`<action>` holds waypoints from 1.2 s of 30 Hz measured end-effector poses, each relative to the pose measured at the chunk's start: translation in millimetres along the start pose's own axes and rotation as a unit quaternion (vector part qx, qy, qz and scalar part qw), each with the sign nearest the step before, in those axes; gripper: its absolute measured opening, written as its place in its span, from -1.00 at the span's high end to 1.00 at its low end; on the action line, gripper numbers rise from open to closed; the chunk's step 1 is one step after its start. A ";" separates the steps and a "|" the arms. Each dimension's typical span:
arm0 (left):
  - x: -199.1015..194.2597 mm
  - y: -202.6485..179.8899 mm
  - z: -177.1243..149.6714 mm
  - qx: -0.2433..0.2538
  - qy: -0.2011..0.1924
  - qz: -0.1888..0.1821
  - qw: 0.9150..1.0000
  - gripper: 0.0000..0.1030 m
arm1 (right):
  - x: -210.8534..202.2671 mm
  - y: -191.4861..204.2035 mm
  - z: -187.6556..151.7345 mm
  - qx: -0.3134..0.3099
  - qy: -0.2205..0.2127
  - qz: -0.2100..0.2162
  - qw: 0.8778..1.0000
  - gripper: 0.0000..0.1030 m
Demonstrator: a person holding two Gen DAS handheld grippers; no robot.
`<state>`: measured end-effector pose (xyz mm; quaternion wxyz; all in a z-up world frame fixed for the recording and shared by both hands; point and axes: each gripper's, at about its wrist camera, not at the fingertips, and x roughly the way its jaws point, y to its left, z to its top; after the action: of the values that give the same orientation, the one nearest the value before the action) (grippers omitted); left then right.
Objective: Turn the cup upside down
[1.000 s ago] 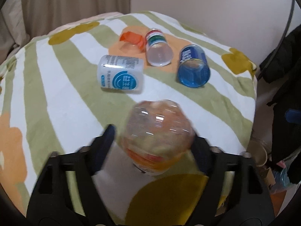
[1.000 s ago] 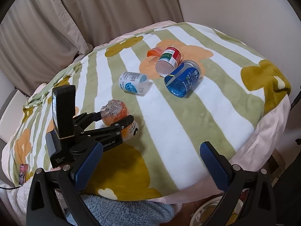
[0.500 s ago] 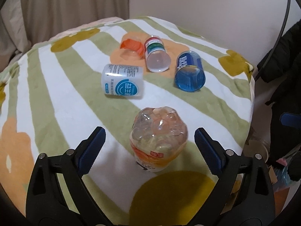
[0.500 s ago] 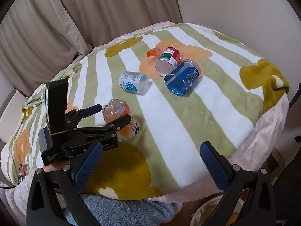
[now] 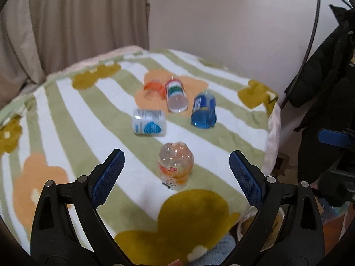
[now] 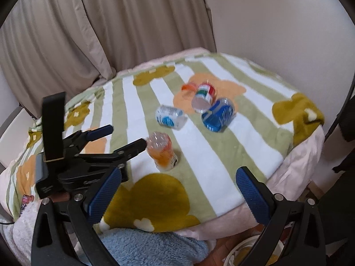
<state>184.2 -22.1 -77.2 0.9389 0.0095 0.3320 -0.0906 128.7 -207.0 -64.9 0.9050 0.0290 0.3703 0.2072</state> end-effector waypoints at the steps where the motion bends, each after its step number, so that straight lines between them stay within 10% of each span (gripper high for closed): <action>1: -13.4 -0.1 2.1 0.000 -0.010 0.000 1.000 -0.86 | -7.1 3.1 0.7 -0.002 -0.010 -0.003 1.000 -1.00; 17: -172.7 4.7 -14.7 0.001 -0.163 0.092 0.982 -1.00 | -109.9 58.4 -11.6 -0.020 -0.232 -0.135 0.963 -1.00; 36: -178.1 9.2 -24.2 -0.012 -0.182 0.076 0.980 -1.00 | -110.1 61.4 -33.8 -0.035 -0.253 -0.166 0.952 -1.00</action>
<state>34.8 18.0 14.9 0.9877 0.0073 0.1553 -0.0149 13.5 -198.1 -4.3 0.9912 -0.0136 0.1208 0.0524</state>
